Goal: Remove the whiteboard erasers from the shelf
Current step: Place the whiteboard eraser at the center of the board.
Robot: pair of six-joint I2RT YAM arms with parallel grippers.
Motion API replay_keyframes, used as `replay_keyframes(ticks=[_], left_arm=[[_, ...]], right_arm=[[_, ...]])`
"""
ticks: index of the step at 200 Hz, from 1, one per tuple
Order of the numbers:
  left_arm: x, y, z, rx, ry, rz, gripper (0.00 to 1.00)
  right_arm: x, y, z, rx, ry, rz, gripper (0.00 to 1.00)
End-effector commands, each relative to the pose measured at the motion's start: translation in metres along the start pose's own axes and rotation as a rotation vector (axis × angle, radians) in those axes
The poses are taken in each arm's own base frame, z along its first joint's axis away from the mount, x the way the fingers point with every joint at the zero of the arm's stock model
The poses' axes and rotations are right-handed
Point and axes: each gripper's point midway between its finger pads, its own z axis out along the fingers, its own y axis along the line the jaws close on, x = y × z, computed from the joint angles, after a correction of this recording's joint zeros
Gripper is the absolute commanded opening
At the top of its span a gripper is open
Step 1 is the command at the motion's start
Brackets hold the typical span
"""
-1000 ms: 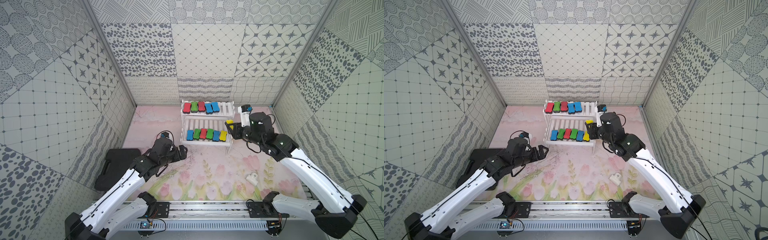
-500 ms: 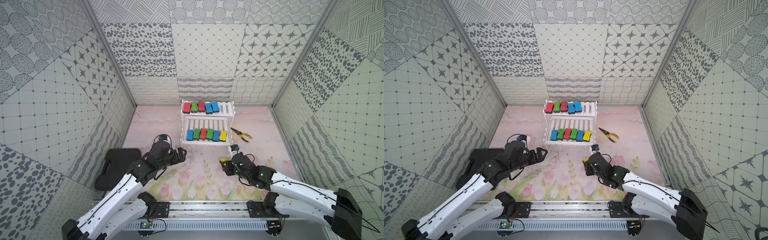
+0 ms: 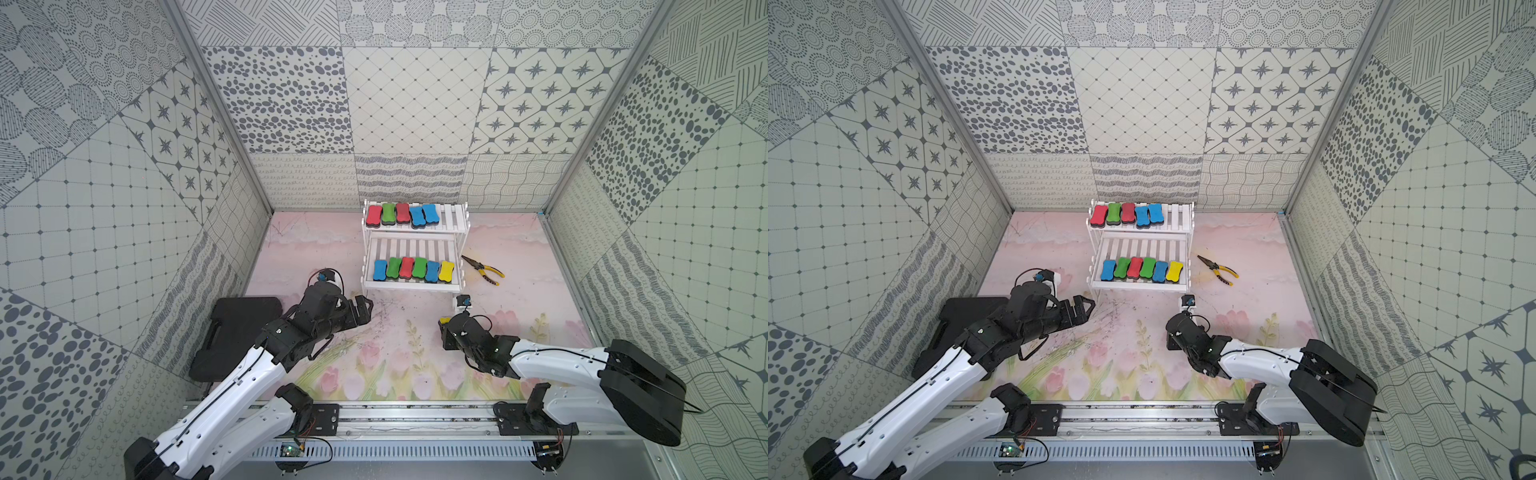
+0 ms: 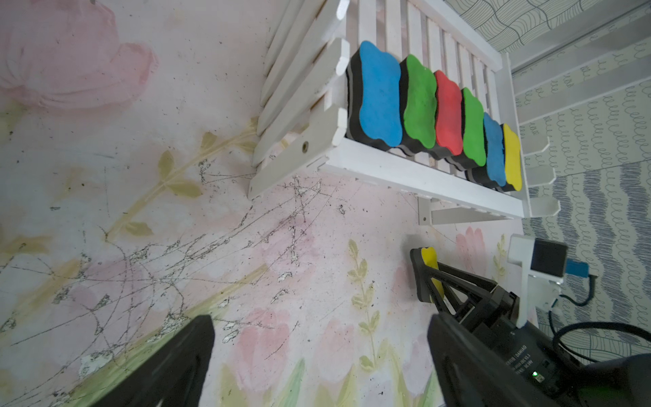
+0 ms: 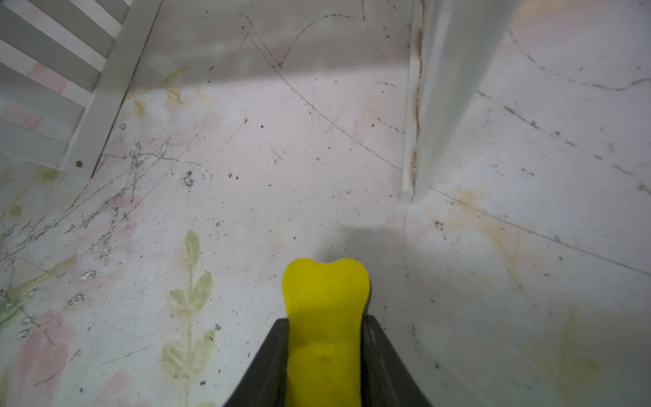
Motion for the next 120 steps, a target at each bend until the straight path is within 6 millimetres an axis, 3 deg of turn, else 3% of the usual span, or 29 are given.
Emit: replay_keyframes(ticks=[1, 19, 61, 120], left_arm=[[0.0, 0.001, 0.002, 0.002, -0.002, 0.026, 1.0], [0.002, 0.001, 0.004, 0.004, 0.003, 0.024, 1.0], [0.002, -0.001, 0.006, 0.011, 0.015, 0.024, 1.0], [0.004, -0.003, 0.009, 0.022, 0.024, 0.01, 1.0]], right_arm=[[-0.01, 0.001, 0.005, 0.006, -0.049, 0.036, 0.37], [-0.01, -0.002, 0.008, 0.022, -0.046, 0.042, 0.41], [-0.013, -0.003, 0.0, 0.017, -0.037, 0.059, 0.62], [-0.056, 0.004, -0.058, -0.06, -0.116, 0.086, 0.71]])
